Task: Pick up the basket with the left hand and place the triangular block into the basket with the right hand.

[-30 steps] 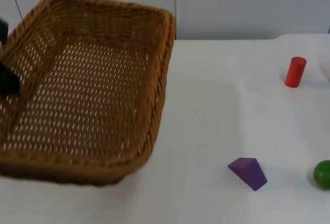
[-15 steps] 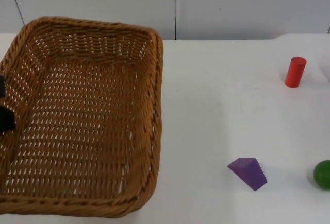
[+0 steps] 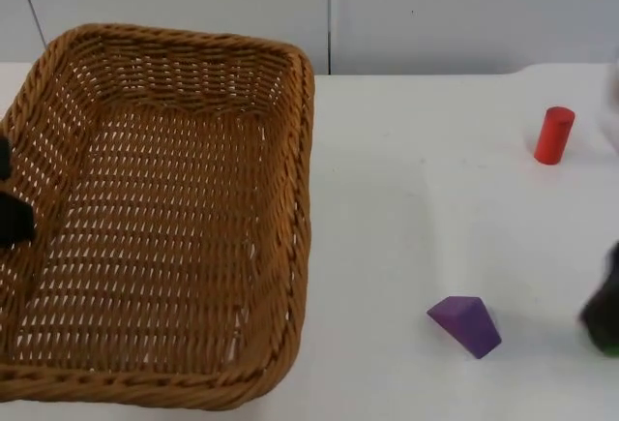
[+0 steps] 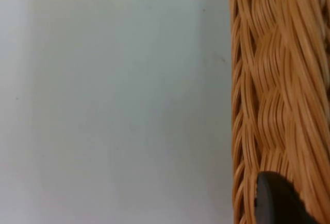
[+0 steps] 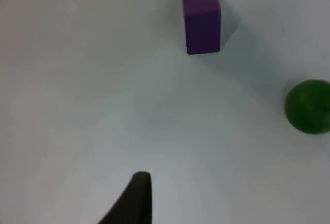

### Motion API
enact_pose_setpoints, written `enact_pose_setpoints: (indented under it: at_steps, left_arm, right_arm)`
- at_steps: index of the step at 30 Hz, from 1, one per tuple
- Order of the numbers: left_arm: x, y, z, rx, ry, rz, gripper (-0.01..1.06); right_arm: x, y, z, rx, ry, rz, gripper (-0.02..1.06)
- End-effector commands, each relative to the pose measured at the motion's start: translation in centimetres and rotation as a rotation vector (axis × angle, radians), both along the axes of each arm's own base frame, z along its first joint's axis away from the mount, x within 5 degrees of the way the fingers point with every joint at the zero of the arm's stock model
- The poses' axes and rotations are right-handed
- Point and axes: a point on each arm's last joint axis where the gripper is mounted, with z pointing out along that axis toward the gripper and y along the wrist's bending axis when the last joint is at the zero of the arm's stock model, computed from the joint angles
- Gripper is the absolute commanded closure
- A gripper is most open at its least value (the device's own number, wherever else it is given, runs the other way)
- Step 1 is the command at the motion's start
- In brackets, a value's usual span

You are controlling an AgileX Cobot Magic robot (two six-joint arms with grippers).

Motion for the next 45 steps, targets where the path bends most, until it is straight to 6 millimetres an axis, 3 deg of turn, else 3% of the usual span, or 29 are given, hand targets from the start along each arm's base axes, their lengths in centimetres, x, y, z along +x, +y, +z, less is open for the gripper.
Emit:
enact_pose_setpoints:
  at_steps: [1,4,8,17,25,35,36,37,40,41,45]
  left_arm:
    - [-0.1,-0.1,0.3,-0.031,-0.005,0.006,1.05]
    - [-0.1,-0.1,0.3,-0.030,-0.003,0.003,1.05]
    - [-0.1,-0.2,0.3,-0.032,-0.001,0.000,1.05]
    - [-0.2,-0.2,0.2,-0.030,0.004,-0.011,1.05]
    - [-0.3,-0.2,0.2,-0.021,0.007,-0.024,1.05]
    - [-0.3,-0.2,0.2,-0.021,0.007,-0.024,1.05]
    - [-0.3,-0.2,0.2,-0.021,0.007,-0.024,1.05]
    - [-0.3,-0.2,0.2,-0.021,0.007,-0.024,1.05]
    - [-0.3,-0.2,0.2,-0.019,0.006,-0.021,1.05]
    - [-0.3,-0.2,0.2,-0.019,0.006,-0.021,1.05]
    - [-0.3,-0.2,0.2,-0.019,0.006,-0.021,1.05]
  right_arm:
    - [0.8,1.5,-1.5,-0.028,-0.031,-0.030,0.06]
    - [2.3,2.8,-4.2,-0.043,-0.020,-0.053,0.08]
    - [3.8,4.2,-6.3,-0.064,0.009,-0.044,0.10]
    - [8.1,7.5,-9.5,-0.127,0.005,0.012,0.12]
    - [11.0,7.1,-11.6,-0.109,0.014,-0.039,0.15]
    - [11.1,7.6,-12.8,-0.048,0.037,-0.035,0.19]
    - [11.1,7.6,-13.1,-0.049,0.042,-0.034,0.26]
    - [11.1,7.6,-13.1,-0.049,0.042,-0.034,0.26]
    - [11.0,7.5,-13.1,-0.066,0.057,-0.040,0.55]
    - [11.0,7.5,-13.1,-0.066,0.057,-0.040,0.55]
    - [10.8,7.2,-13.0,-0.093,0.077,-0.048,1.02]
